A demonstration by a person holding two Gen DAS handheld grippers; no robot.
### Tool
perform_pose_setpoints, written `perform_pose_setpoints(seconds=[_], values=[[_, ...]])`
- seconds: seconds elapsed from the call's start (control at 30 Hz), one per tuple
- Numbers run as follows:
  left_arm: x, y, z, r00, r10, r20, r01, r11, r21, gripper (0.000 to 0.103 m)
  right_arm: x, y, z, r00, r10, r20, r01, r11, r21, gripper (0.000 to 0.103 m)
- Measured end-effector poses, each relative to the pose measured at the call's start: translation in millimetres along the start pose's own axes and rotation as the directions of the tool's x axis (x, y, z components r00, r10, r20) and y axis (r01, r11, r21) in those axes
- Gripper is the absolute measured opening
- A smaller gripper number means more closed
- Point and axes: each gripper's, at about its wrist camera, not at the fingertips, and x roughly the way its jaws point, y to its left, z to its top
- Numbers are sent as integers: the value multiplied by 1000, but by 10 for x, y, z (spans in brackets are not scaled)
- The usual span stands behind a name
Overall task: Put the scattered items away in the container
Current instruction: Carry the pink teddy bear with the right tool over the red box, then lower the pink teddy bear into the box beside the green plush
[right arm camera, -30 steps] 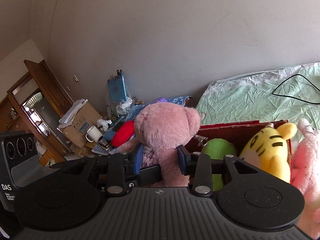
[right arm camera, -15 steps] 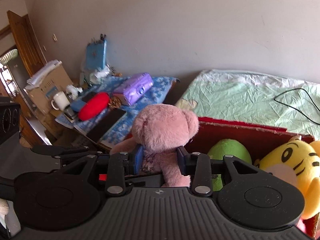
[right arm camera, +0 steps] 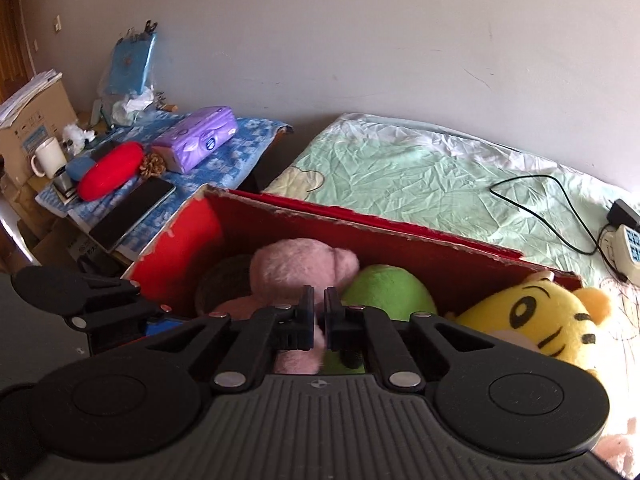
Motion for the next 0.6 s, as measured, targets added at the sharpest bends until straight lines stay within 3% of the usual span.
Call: perform_pose_setpoints(seconds=[0.13,0.23,0.6], values=[[43,25,2,1000,-22,-7,22,1000,-15,88,-40,-217,-22,996,90,5,-89,986,142,7],[70,77,22,998,-55,-14,55,998,-39,88,-49,-303,-30,985,170,12,-169,965,203,15],[209,-80,-11,998,-62,-19,62,998,-29,88,-57,-475,-70,983,185,9,-183,959,219,16]])
